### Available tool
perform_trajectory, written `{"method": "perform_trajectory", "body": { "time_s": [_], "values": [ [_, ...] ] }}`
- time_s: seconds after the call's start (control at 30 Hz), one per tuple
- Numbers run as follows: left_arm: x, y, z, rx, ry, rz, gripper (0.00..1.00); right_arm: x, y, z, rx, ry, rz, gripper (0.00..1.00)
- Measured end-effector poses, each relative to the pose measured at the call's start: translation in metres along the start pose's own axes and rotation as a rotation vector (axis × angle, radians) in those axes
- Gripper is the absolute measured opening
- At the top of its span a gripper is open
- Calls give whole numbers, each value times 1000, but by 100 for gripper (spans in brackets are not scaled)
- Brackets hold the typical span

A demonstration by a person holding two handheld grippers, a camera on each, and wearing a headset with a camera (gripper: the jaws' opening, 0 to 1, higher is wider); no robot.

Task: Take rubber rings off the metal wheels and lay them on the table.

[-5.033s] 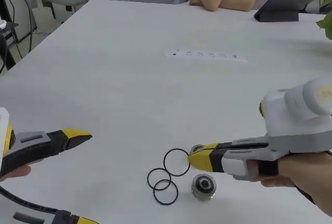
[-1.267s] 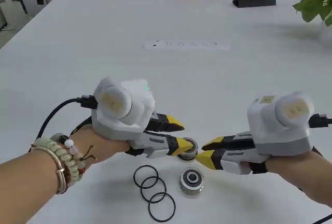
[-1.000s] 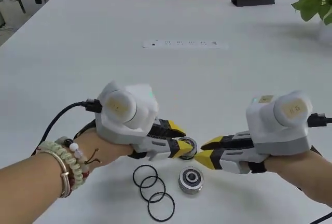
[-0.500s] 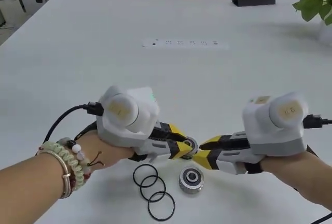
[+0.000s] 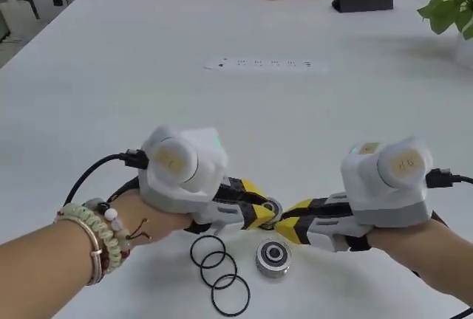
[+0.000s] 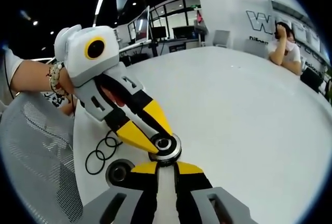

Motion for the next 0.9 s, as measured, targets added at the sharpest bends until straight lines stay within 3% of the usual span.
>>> {"method": "perform_trajectory", "body": {
  "time_s": [0.07,0.37,0.6,0.67,0.8,0.83,0.9],
  "values": [
    [0,0,0,-2,1,-1,7,2,1,-1,2,16,13,1],
    [0,2,2,-5,1,3,7,5,-1,-2,-21,28,50,0],
    [-2,1,3,-12,-8,0,7,10,1,-2,-18,-119,67,0],
    [-3,2,3,-13,-9,0,7,12,2,-5,5,-141,71,0],
    [-3,2,4,-14,-9,1,7,12,6,-15,70,-259,48,0],
    [-2,2,4,-15,-9,1,7,12,7,-15,64,-280,43,0],
    [-3,1,4,-16,-9,1,7,10,6,-15,63,-267,41,0]
  ]
}}
Point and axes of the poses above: the centre of the closed fingertips' face, and the gripper's own axes: y roughly backward along the fingers, x roughly to its right, z roughly out of its underside, the point moved 1 cm from there along y, roughly backward along the fingers, and after that the axes turned 2 degrees about z, right-handed, at the moved point
